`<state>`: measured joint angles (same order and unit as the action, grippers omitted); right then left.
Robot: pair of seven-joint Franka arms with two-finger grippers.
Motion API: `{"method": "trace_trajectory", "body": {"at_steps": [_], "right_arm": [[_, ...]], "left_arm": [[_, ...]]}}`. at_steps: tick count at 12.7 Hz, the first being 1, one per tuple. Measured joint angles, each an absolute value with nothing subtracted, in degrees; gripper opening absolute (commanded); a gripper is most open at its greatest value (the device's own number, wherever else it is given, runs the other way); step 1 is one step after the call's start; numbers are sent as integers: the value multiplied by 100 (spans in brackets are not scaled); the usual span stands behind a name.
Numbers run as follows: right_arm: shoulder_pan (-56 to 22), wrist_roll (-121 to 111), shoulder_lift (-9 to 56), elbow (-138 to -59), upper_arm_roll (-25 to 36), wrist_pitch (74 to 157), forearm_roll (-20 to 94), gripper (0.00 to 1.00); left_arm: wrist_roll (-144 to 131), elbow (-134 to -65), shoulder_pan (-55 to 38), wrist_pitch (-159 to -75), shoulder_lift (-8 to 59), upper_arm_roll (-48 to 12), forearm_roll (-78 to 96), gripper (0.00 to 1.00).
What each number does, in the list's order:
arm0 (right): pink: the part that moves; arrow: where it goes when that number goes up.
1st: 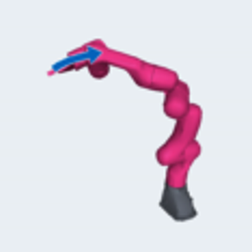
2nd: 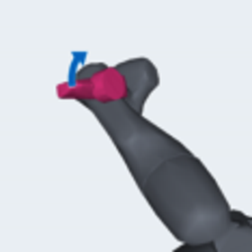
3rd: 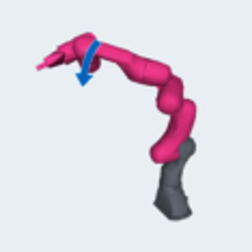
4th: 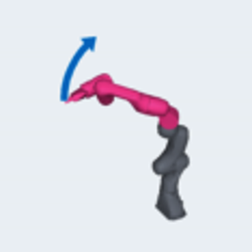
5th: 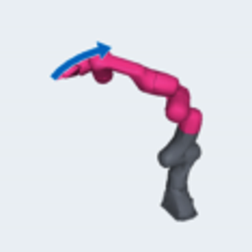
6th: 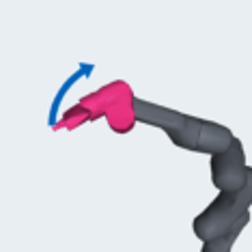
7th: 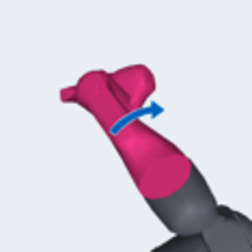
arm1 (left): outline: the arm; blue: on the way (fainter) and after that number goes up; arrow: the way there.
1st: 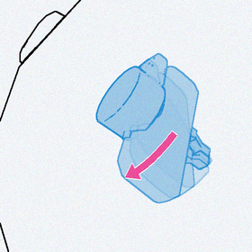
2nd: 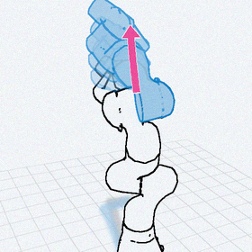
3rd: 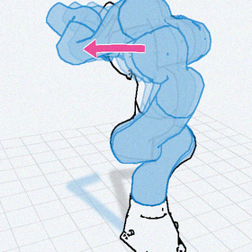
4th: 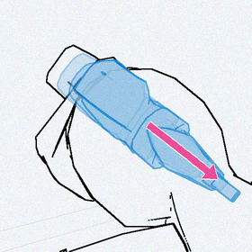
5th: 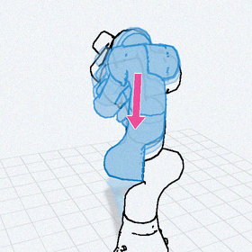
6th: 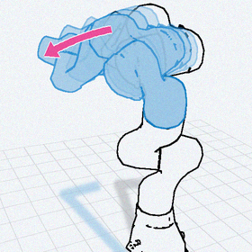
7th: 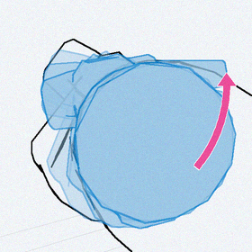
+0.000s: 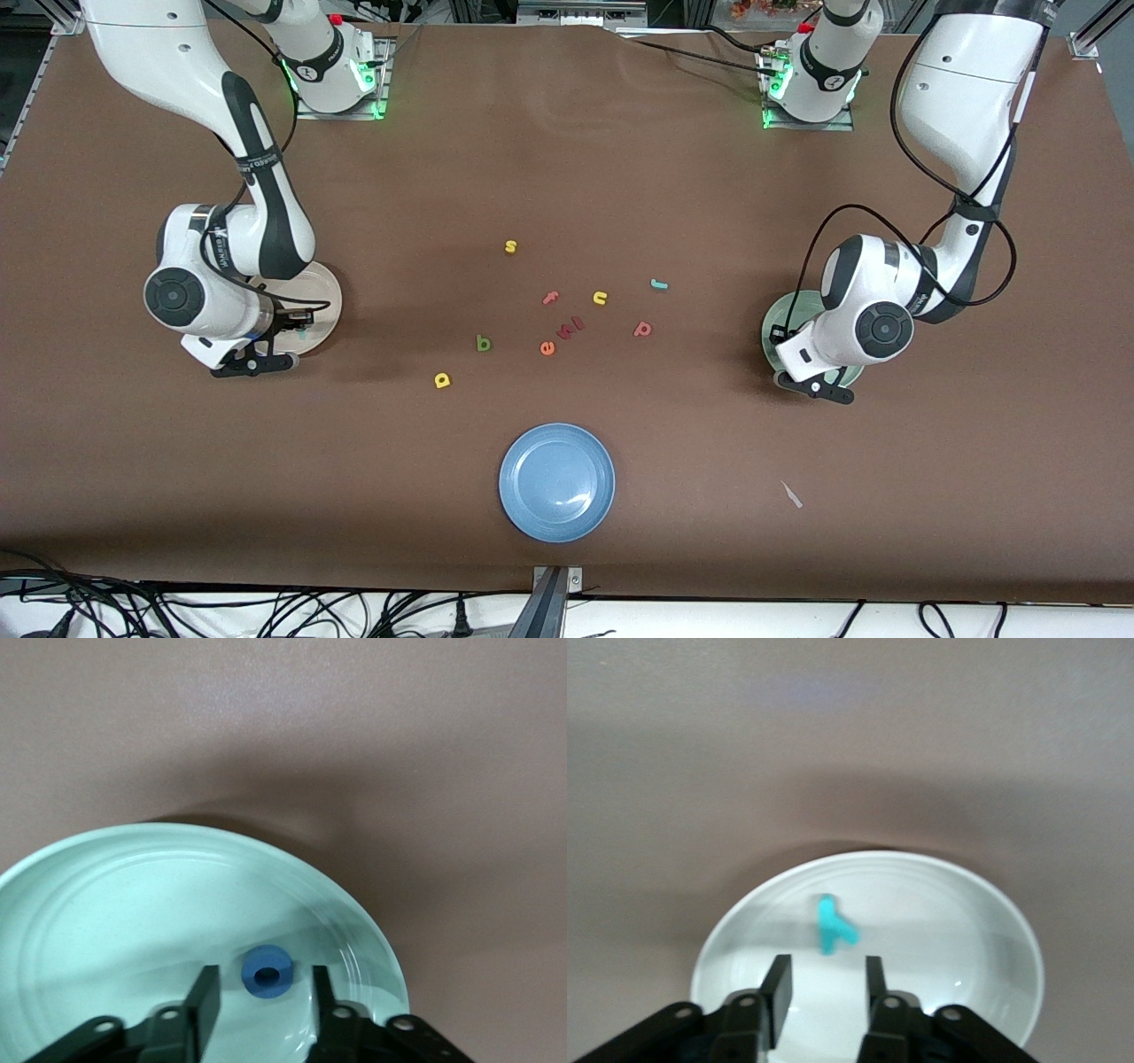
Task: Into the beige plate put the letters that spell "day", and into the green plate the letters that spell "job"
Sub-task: 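Drop the cyan letter in the white plate while the left gripper drops the ring, then reach the right gripper to the green letter while the left gripper reaches the pink letter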
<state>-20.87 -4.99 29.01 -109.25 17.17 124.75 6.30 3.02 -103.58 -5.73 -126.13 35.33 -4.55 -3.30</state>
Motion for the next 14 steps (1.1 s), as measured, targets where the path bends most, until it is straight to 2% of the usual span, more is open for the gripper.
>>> {"method": "trace_trajectory", "body": {"at_steps": [3,6,9,14], "right_arm": [[-2375,496,2867,-10557,1417,12178,694,100],[-2793,1039,2950,-10334,1271,12180,730,100],[-2968,1391,3350,-9792,971,12289,762,99],[-2999,2444,4018,-9195,479,12875,767,99]], "left_arm": [[302,-10275,-598,-12557,3389,-526,-330,100],[294,-10120,-618,-12315,3179,-895,-330,100],[278,-10045,-716,-12297,3139,-1263,-330,100],[-526,-9955,-1513,-12579,3220,-1341,-330,100]]}}
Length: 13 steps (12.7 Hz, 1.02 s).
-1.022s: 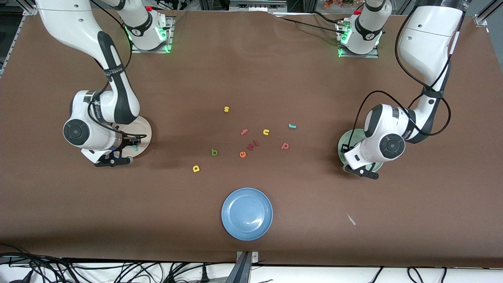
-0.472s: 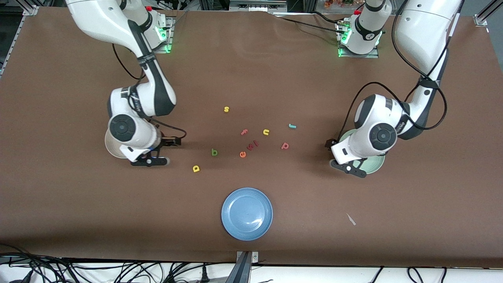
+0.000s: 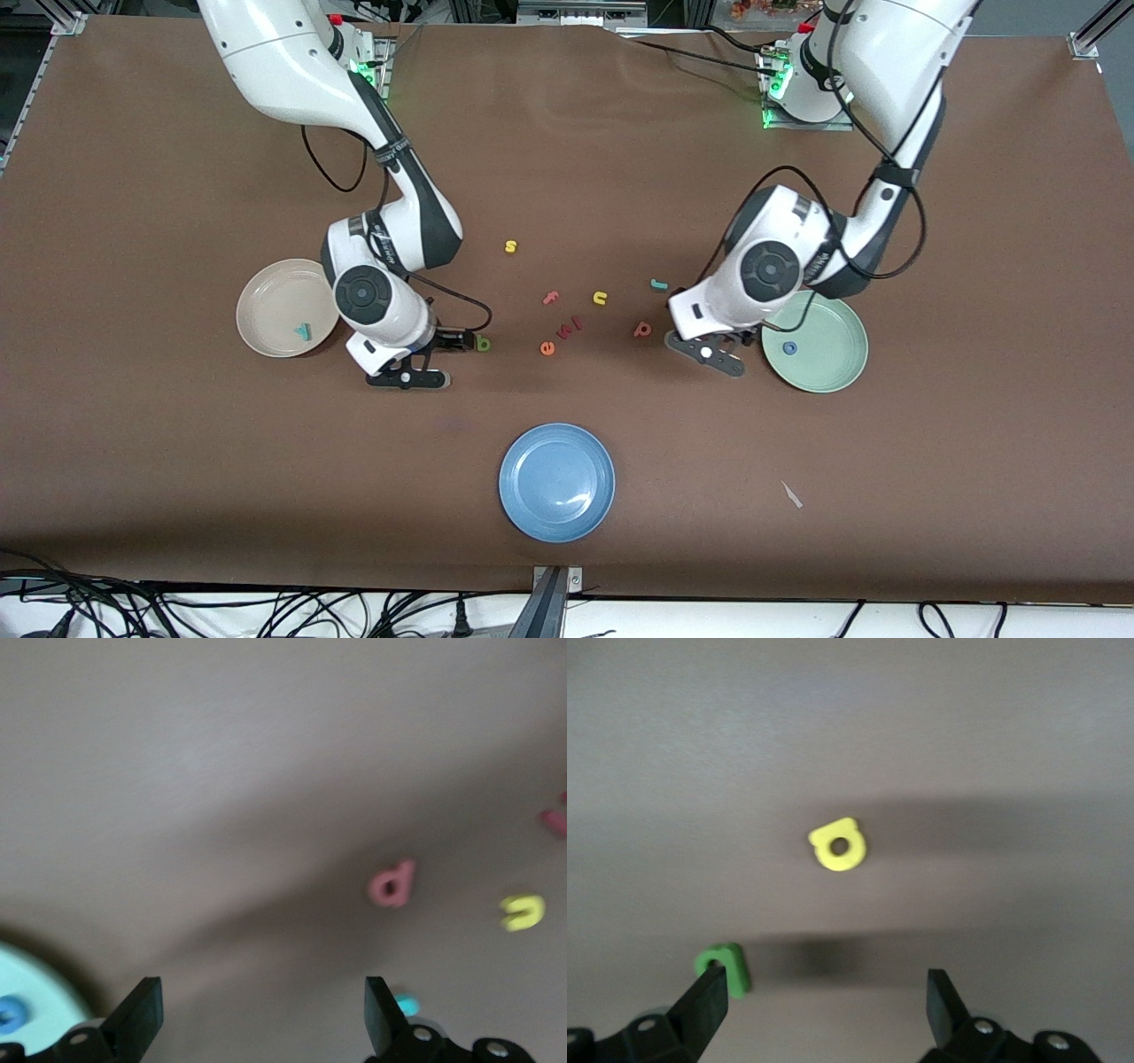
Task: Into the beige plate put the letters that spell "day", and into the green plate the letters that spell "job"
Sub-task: 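Reach the right gripper to the green letter while the left gripper reaches the pink letter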
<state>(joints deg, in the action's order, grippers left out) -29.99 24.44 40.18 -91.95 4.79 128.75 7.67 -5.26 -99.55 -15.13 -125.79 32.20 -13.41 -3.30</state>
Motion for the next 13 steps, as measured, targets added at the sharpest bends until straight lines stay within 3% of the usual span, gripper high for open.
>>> {"method": "trace_trajectory", "body": {"at_steps": [4,9,11,13], "right_arm": [[-3025,2998,4340,-8772,248,12958,767,98],[-3284,3211,4553,-8748,222,13223,767,79],[-3309,3216,4555,-8748,222,13223,766,67],[-3309,3216,4557,-8748,230,13223,765,65]], "left_arm": [[-1508,-9948,-2103,-13264,3676,-1346,-330,100],[-1802,-9916,-2271,-13638,3994,-1293,-626,99],[-1846,-9891,-2265,-13638,3998,-1276,-897,93],[-1847,-9892,-2274,-13644,4035,-1276,-907,91]]}}
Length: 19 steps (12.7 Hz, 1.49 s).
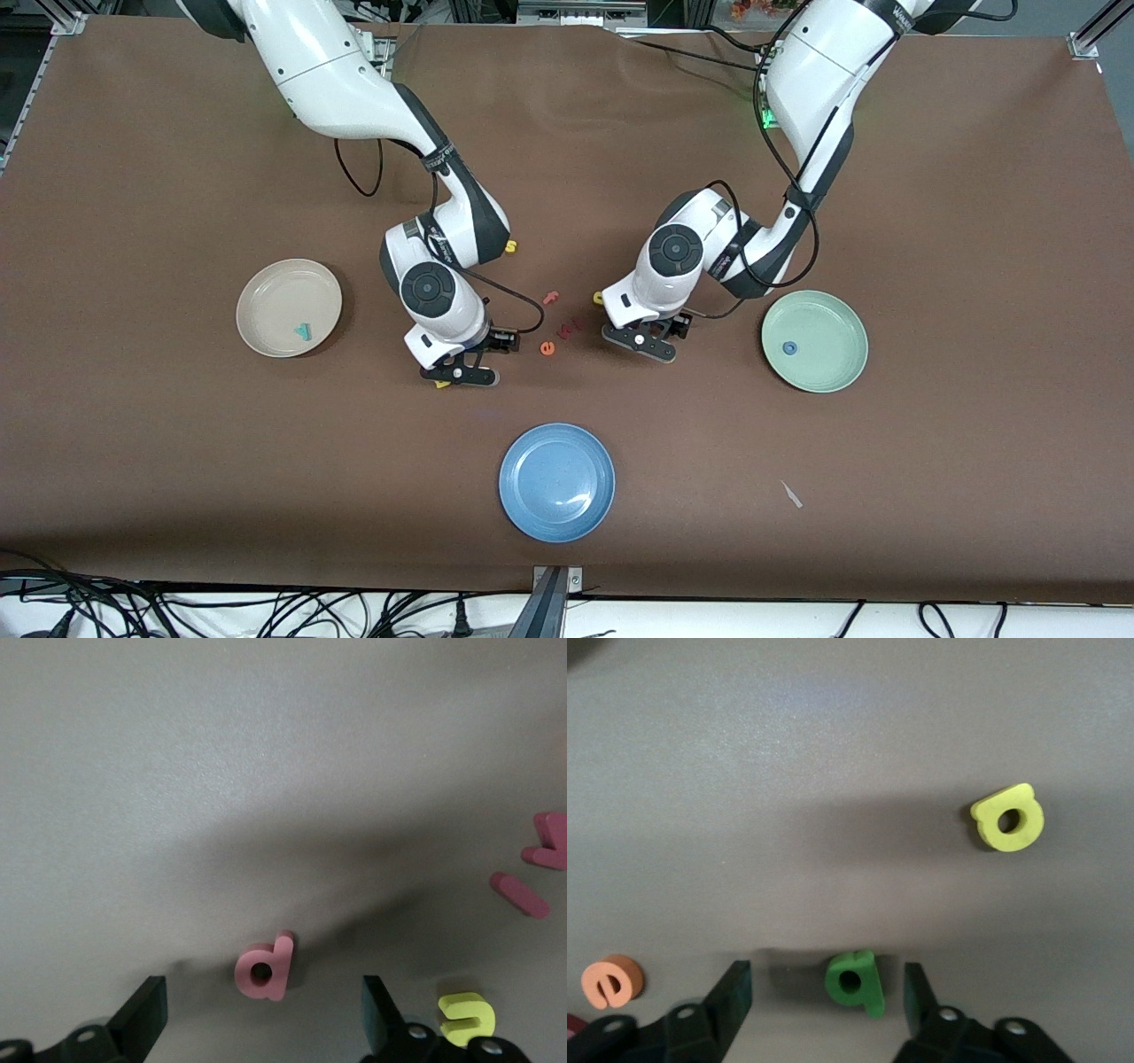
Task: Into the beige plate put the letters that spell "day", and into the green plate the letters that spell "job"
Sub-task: 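Reach the right gripper to the green letter while the left gripper reaches the pink letter, then grasp the green letter with the right gripper while the left gripper grasps the pink letter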
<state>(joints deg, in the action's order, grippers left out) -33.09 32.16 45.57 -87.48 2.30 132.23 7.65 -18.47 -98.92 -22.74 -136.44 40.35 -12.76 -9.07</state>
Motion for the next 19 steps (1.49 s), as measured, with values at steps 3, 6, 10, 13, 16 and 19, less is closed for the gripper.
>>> {"method": "trace_trajectory", "body": {"at_steps": [3,6,10,13,16,19], "right_arm": [[-3305,3216,4569,-8749,246,13219,764,58],[-3302,3197,4603,-8759,254,13215,761,33],[-3289,3055,4595,-8758,286,13164,755,2],[-3286,2998,4596,-8750,290,13154,755,0],[-3060,2150,4495,-8609,403,12401,749,0],[-2872,1118,4131,-8627,903,11481,750,0]], "left_arm": [[-1847,-9891,-2277,-13704,4099,-1276,-908,76],[-1850,-9891,-2277,-13722,4119,-1276,-1078,59],[-1850,-9891,-2274,-13722,4125,-1272,-1115,4],[-1854,-9873,-2260,-13722,4125,-1264,-1116,9],[-1870,-9844,-2220,-13722,4124,-1240,-1116,10],[-1870,-9752,-2083,-13577,4050,-1228,-1116,10]]}}
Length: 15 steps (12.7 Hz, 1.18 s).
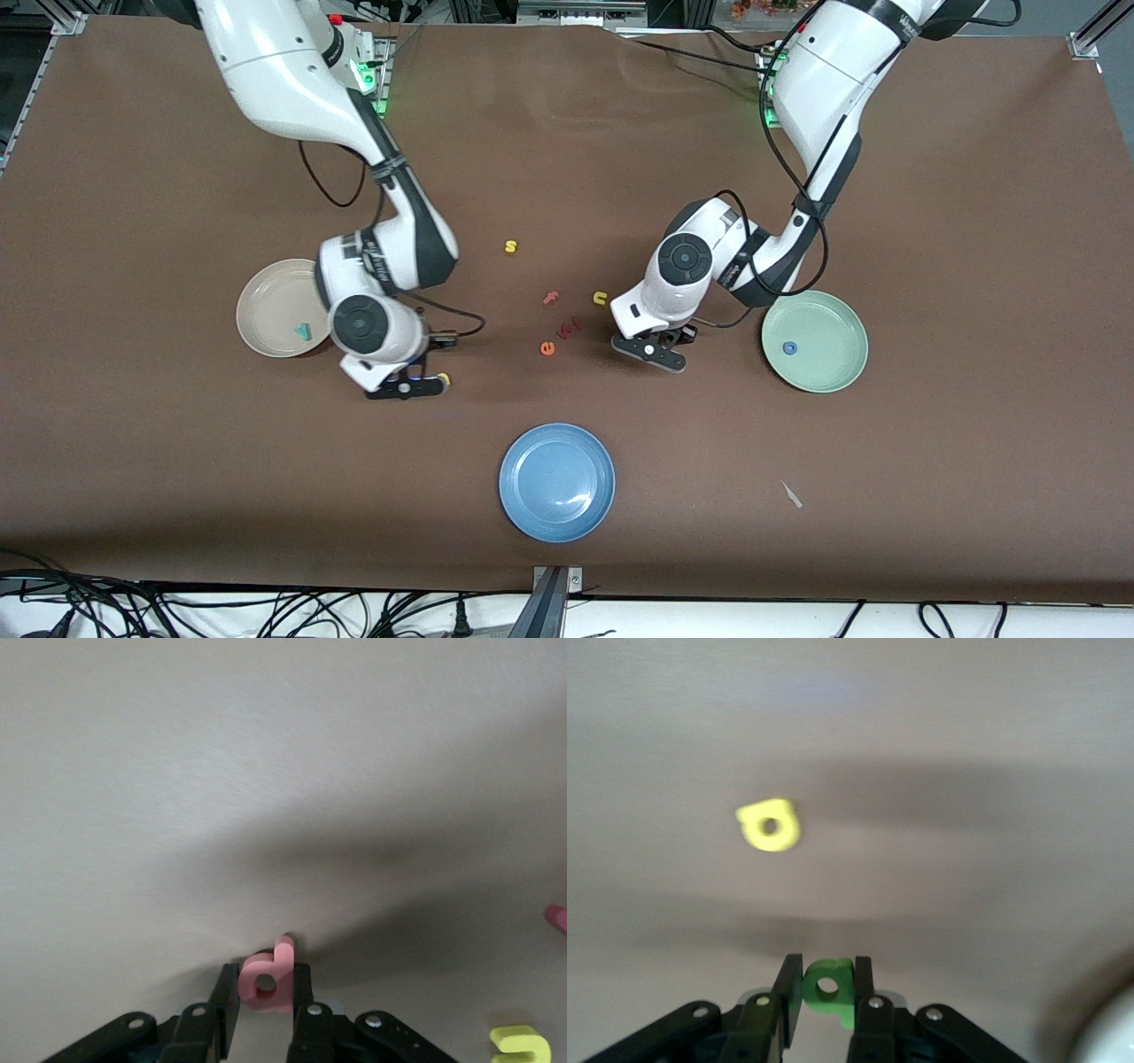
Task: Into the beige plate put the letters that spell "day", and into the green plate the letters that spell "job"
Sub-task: 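Grasp the green letter with the right gripper while the left gripper grasps the pink letter, then drop the green letter in the white plate while the left gripper drops pink in green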
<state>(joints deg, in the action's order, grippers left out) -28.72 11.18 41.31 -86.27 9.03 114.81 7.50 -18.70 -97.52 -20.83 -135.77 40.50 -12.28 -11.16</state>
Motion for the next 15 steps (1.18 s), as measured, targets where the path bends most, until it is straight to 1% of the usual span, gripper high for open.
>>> {"method": "trace_trajectory", "body": {"at_steps": [2,5,7,9,10,11,13,15], "right_arm": [[-2855,579,3884,-8878,1212,11333,749,0],[-2859,-298,3345,-9633,1702,11357,749,0],[-2857,-906,2938,-10308,2055,11693,749,0],[-2846,-1535,2662,-11055,2378,12396,751,0],[-2841,-1793,2593,-11374,2493,12718,756,53],[-2839,-1953,2563,-11604,2564,12959,765,100],[-2854,-1992,2554,-11730,2575,13101,894,100],[-2915,-1973,2503,-11647,2487,13079,1252,100]], "left_arm": [[-1869,-9703,-1991,-13153,3863,-1227,-1116,10],[-1841,-9698,-1836,-12431,3515,-1223,-1119,9],[-1491,-9702,-1639,-12045,3383,-1212,-1129,9],[-805,-9712,-1252,-11878,3305,-1207,-1131,10],[-462,-9721,-1035,-11800,3276,-1208,-1131,10],[-191,-9733,-837,-11752,3263,-1208,-1131,10],[224,-9833,-464,-11678,3262,-1208,-1131,11],[500,-10023,-149,-11674,3262,-1214,-1131,11]]}}
